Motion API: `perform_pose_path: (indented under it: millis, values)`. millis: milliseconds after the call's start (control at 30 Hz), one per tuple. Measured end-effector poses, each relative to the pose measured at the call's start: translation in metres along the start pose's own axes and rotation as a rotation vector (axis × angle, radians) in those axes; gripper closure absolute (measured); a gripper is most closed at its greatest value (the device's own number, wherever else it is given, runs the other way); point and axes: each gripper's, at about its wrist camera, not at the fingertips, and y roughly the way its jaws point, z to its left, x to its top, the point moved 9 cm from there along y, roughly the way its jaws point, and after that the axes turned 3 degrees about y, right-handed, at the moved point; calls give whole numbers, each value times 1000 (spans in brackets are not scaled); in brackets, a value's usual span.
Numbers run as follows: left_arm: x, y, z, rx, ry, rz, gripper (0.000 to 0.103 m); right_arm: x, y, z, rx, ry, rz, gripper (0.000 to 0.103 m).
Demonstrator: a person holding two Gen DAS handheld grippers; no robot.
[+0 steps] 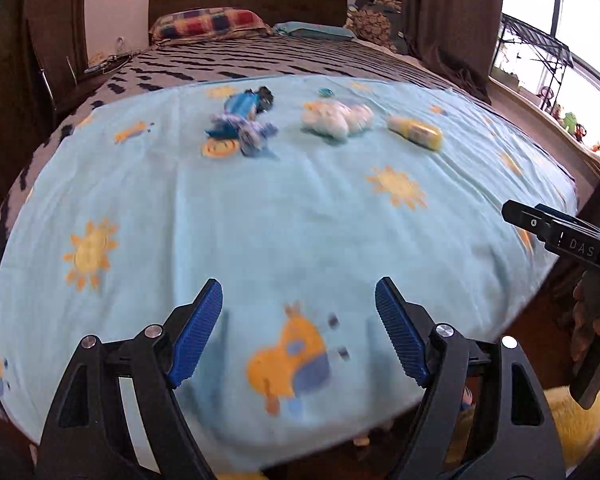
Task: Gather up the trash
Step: 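Raise both open tools back over the bed, then grasp the blue-white cloth with the left tool while the right tool grasps the yellow bottle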
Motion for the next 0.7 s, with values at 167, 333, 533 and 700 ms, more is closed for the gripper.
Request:
perform_pose_path:
  millis: [167, 333, 533, 700]
  values:
    - [37, 30, 27, 45, -19, -9, 29, 31, 40, 0, -1, 0, 17, 14]
    - [68, 60, 41, 65, -20, -9, 29, 53, 81, 5, 2, -10, 57, 14]
    - [92, 97, 47, 64, -21, 14, 29, 82, 115, 8, -35, -46, 71, 14]
    - [107, 123, 54, 57, -49, 43, 37, 100, 141, 13, -61, -78, 87, 14]
